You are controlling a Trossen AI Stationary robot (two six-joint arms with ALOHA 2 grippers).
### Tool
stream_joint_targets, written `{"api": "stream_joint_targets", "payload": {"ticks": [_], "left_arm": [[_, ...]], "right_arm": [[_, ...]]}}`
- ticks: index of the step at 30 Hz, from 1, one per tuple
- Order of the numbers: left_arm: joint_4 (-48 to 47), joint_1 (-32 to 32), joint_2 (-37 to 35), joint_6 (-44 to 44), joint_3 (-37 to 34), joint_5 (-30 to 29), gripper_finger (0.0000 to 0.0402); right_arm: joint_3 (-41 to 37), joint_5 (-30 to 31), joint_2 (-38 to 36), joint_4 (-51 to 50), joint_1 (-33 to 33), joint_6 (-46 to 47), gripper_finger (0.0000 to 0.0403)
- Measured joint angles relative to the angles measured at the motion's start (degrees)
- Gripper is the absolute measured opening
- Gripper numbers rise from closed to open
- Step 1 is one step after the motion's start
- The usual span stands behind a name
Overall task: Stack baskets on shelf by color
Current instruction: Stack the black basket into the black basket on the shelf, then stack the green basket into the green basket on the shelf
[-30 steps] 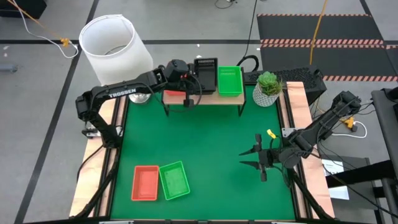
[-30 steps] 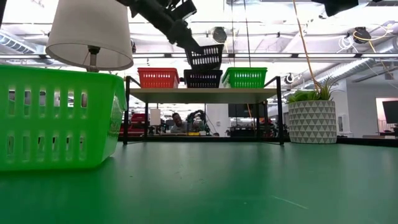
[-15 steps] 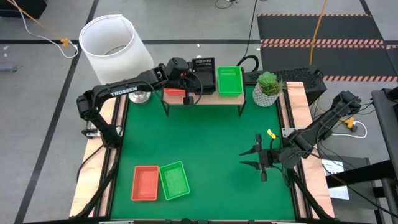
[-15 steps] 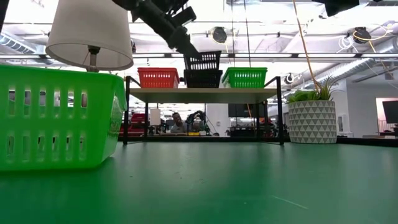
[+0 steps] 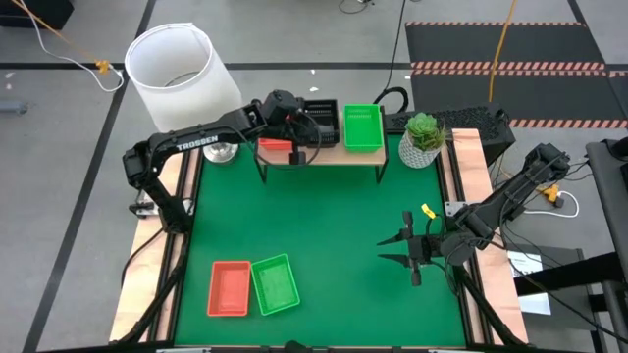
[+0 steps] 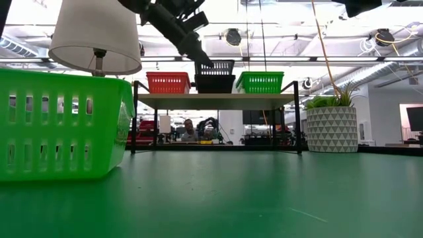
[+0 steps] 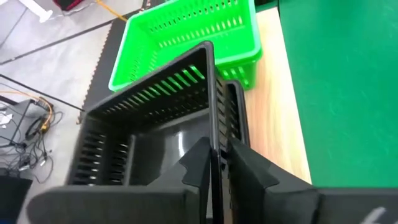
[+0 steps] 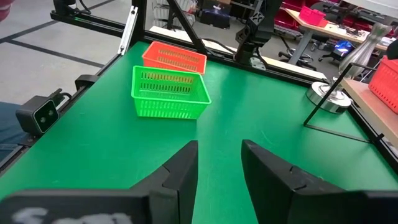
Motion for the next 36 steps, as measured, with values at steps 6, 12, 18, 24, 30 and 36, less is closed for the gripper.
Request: {"api": "stream_joint_targets", "payload": {"ticks": [6,12,18,24,30,36], "left_arm": [[0.0,0.0,0.0,-0.5,0.0,0.0,0.0084],[0.3,0.0,0.0,-2.1,0.0,0.0,0.0115],[0.9,-0.2,-0.8,-5.1,0.0,0.0,0.0146],[0.6,-2.3,-2.5,-8.5,0.0,-0.3,0.0165],[-5.4,-7.2,-5.2,-14.2,0.0,-0.7,0.0168],[-14.1,-17.0,-6.2,-20.3,0.0,-8.8,0.0168]], "right_arm": [[0.0,0.0,0.0,0.0,0.0,0.0,0.0116],[0.0,0.0,0.0,0.0,0.0,0.0,0.0116],[0.0,0.0,0.0,0.0,0.0,0.0,0.0116],[0.0,0.0,0.0,0.0,0.0,0.0,0.0116],[0.0,0.0,0.0,0.0,0.0,0.5,0.0116],[0.0,0.0,0.0,0.0,0.0,1.5,0.0116]]}}
